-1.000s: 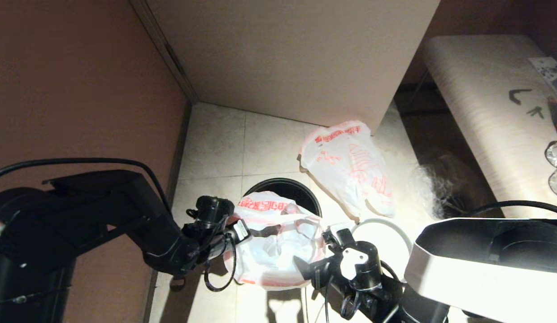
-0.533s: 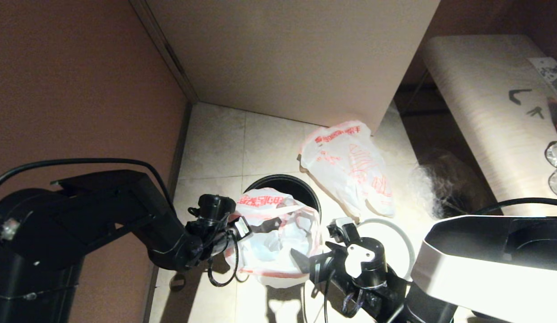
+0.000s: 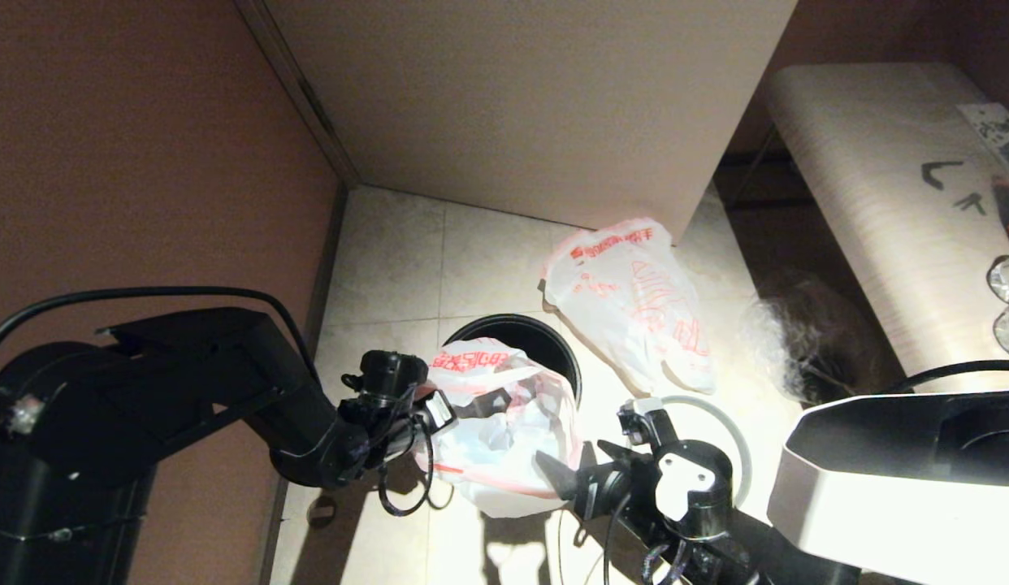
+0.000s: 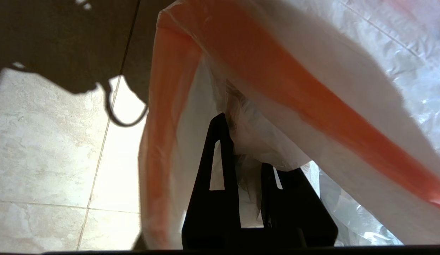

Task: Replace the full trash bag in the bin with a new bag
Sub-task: Put the new garbage bag on the trash can

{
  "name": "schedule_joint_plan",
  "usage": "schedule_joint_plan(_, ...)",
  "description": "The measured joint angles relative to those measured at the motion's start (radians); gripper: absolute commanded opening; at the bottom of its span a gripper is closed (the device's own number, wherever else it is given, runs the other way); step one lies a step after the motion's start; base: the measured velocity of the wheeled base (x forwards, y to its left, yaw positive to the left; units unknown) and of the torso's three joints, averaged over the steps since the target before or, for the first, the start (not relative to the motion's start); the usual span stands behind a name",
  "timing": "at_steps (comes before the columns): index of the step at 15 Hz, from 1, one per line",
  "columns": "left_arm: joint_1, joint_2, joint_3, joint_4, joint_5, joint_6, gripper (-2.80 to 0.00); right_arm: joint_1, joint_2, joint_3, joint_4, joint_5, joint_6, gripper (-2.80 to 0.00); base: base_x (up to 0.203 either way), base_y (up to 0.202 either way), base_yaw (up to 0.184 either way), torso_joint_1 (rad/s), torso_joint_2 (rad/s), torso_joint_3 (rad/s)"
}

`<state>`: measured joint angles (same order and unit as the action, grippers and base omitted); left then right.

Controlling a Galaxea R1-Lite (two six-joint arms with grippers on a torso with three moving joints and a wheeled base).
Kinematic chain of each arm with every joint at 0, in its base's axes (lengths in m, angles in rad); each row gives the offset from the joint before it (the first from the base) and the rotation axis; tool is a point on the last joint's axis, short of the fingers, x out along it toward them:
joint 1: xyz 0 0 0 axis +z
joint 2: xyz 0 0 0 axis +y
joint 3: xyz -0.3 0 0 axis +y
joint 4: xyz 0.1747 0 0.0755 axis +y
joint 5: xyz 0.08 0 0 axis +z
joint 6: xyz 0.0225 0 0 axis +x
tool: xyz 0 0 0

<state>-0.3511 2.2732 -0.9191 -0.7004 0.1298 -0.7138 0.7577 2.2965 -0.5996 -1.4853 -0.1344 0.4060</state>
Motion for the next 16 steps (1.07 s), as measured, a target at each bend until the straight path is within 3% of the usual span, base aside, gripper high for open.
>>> schedule_joint_plan(9, 0.000, -0.004, 0.002, 0.000, -0.001, 0.002, -2.80, 0.012, -0.034, 0.066, -0.036, 0.092, 0.055, 0.00, 0.000, 0.000, 0.000, 0.000, 0.00, 0.000)
schedule_joint_plan(13, -0.002, -0.005, 0.004, 0.000, -0.001, 0.003, -2.80, 0.020, -0.064, 0.062, -0.036, 0.154, 0.142, 0.00, 0.000, 0.000, 0.000, 0.000, 0.00, 0.000)
schedule_joint_plan(16, -0.003, -0.005, 0.004, 0.000, -0.003, 0.003, -2.80, 0.020, -0.080, 0.059, -0.036, 0.162, 0.149, 0.00, 0.000, 0.000, 0.000, 0.000, 0.00, 0.000)
